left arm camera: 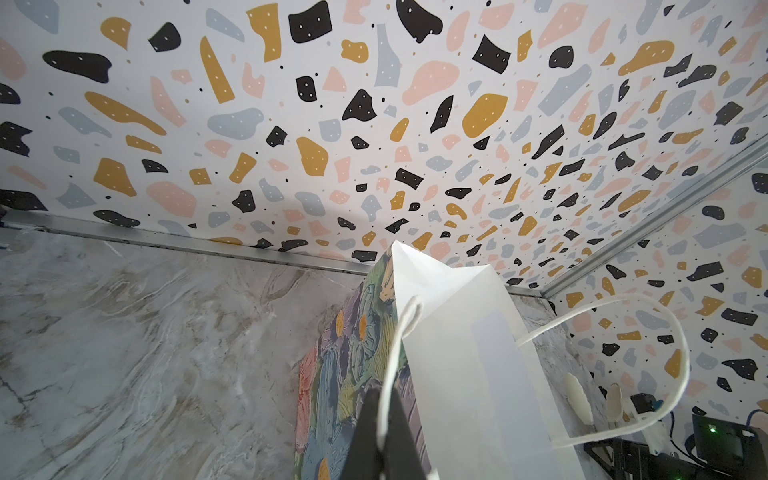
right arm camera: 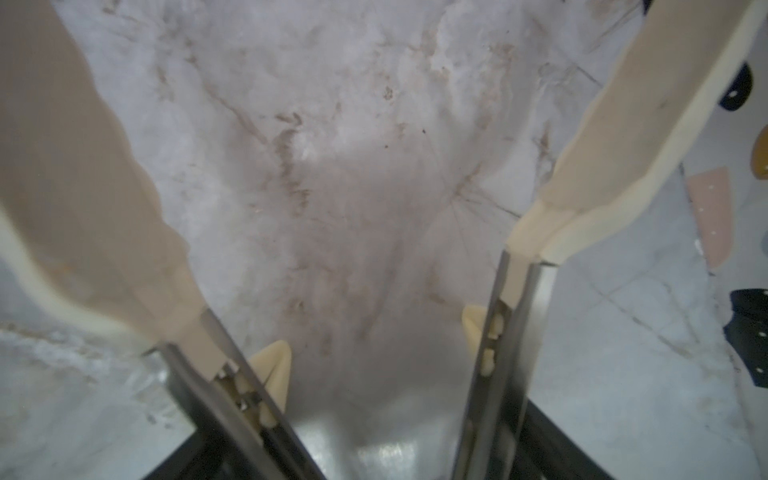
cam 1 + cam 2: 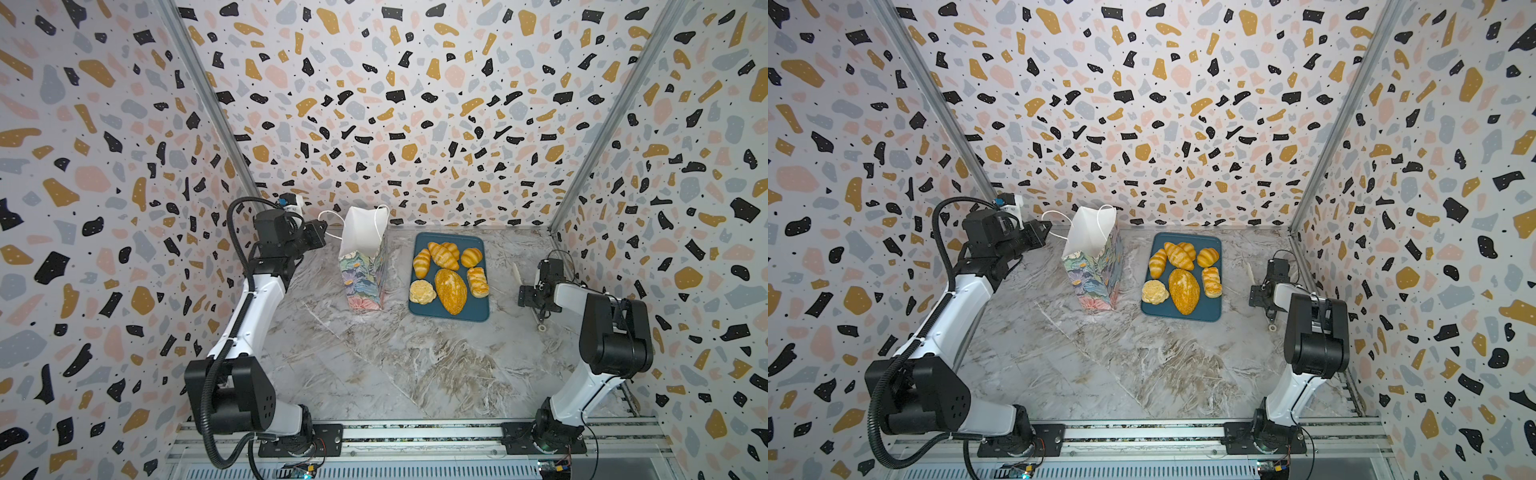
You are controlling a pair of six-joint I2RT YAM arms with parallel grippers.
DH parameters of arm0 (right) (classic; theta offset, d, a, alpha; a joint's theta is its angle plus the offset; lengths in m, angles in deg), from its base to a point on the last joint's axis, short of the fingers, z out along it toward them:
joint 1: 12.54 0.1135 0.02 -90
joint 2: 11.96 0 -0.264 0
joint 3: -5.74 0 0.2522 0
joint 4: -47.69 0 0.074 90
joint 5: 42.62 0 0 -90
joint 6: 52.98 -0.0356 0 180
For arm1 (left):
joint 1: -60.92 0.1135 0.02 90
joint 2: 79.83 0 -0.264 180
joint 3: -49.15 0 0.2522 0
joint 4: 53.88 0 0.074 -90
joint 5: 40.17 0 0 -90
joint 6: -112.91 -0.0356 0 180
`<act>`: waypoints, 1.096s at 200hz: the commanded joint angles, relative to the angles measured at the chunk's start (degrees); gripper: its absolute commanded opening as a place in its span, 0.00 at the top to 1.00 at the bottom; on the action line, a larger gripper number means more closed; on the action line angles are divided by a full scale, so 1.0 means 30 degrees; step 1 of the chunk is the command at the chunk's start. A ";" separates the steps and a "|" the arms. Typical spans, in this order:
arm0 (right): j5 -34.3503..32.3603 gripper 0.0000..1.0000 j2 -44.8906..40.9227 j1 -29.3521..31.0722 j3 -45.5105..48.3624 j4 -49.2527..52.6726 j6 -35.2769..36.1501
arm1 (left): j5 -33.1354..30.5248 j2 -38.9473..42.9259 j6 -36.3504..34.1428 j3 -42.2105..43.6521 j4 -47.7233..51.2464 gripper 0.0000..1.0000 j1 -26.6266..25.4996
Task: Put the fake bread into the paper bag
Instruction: 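Open the tongs with the right gripper near the tray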
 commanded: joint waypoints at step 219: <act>0.1488 0.17 -0.2178 -0.0084 0.0801 0.1018 -0.1451 | 0.0311 0.0591 0.0219 0.0296 -0.0965 1.00 0.0001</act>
